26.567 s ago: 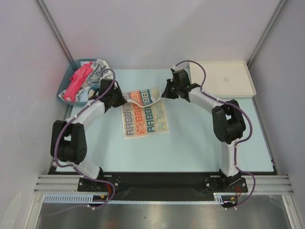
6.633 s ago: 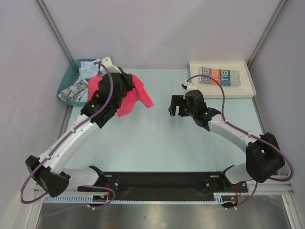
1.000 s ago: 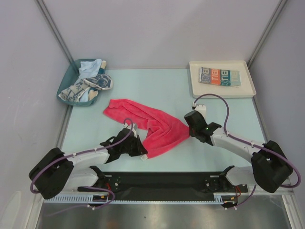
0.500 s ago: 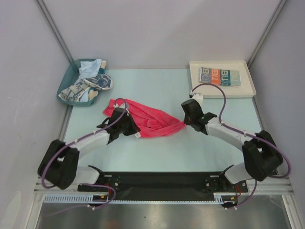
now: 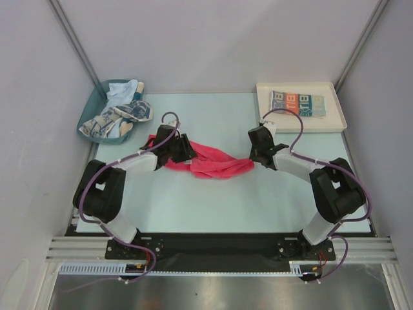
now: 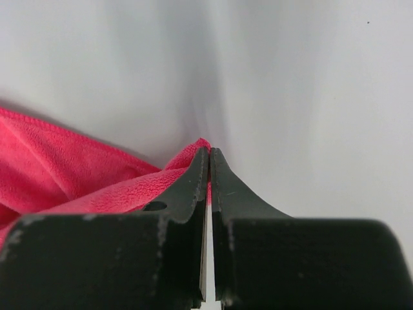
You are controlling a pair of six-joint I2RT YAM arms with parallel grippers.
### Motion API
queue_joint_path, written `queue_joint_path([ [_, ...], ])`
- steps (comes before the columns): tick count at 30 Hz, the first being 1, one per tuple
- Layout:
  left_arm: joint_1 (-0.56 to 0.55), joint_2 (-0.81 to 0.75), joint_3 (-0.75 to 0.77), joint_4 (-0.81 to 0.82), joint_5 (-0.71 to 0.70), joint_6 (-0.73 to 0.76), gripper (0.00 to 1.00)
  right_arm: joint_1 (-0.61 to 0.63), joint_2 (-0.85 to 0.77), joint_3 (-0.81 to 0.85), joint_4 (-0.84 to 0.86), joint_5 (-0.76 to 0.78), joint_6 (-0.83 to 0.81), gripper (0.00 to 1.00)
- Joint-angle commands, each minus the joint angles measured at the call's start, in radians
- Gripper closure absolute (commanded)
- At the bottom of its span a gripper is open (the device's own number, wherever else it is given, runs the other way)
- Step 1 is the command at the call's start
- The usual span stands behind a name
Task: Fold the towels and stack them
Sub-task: Flatten out the crumpled towel
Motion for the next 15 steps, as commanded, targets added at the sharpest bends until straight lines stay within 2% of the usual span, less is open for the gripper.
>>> queue_joint_path([
  [1,0.014,-0.03,0.025,0.039,0.038,0.035,0.5,-0.02,0.031,0.029,0.05,-0.01,0.02,1.0],
  [6,0.014,-0.138,-0.01,0.018,0.038,0.053,0.43,-0.04,0.062,0.025,0.073,-0.027,0.029,1.0],
  [15,0.007,-0.387,-0.24,-0.056,-0.025,0.02,0.46,-0.044,0.08,0.024,0.089,-0.035,0.032,1.0],
])
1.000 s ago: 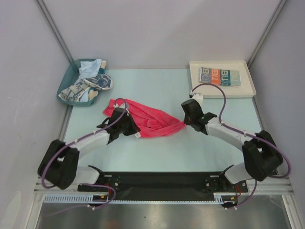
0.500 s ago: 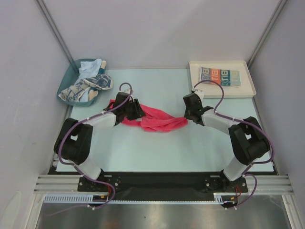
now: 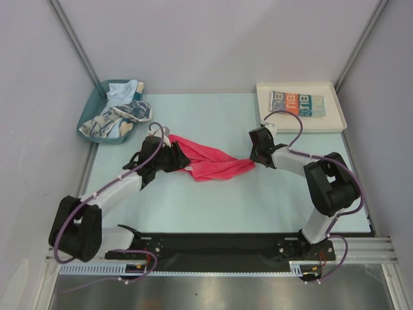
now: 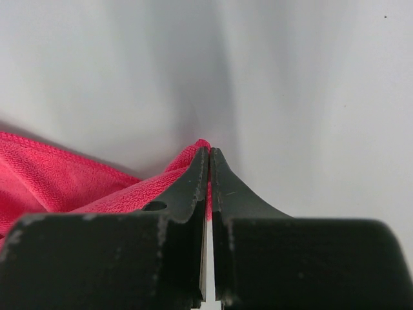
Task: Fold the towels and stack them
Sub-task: Flatten out the crumpled towel
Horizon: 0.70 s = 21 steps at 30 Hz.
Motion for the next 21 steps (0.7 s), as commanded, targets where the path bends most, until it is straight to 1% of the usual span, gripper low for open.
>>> queue_joint_path([
  [1,-0.007,-0.11,-0.082,-0.032,-0.037,-0.013,0.46,-0.005,0.003,0.018,0.044,0.003,0.014,1.0],
  [3,-0.041,-0.144,-0.136,-0.024,-0.044,-0.037,0.47,-0.005,0.002,0.012,0.051,0.006,0.014,1.0],
  [6,-0.106,-0.17,-0.174,-0.004,-0.086,-0.096,0.47,-0.005,0.005,0.0,0.061,0.006,0.017,1.0],
  [9,-0.145,-0.144,-0.193,0.034,-0.106,-0.143,0.47,-0.006,0.005,-0.005,0.064,0.003,0.02,1.0],
  [11,-0.165,-0.126,-0.196,0.089,-0.104,-0.159,0.45,-0.006,0.003,-0.009,0.067,-0.002,0.023,1.0],
  [16,-0.175,-0.061,-0.19,0.169,-0.1,-0.171,0.45,-0.006,0.0,-0.011,0.066,-0.002,0.017,1.0],
  [21,-0.176,0.006,-0.165,0.191,-0.103,-0.171,0.47,-0.006,-0.009,-0.014,0.064,-0.003,0.017,1.0],
])
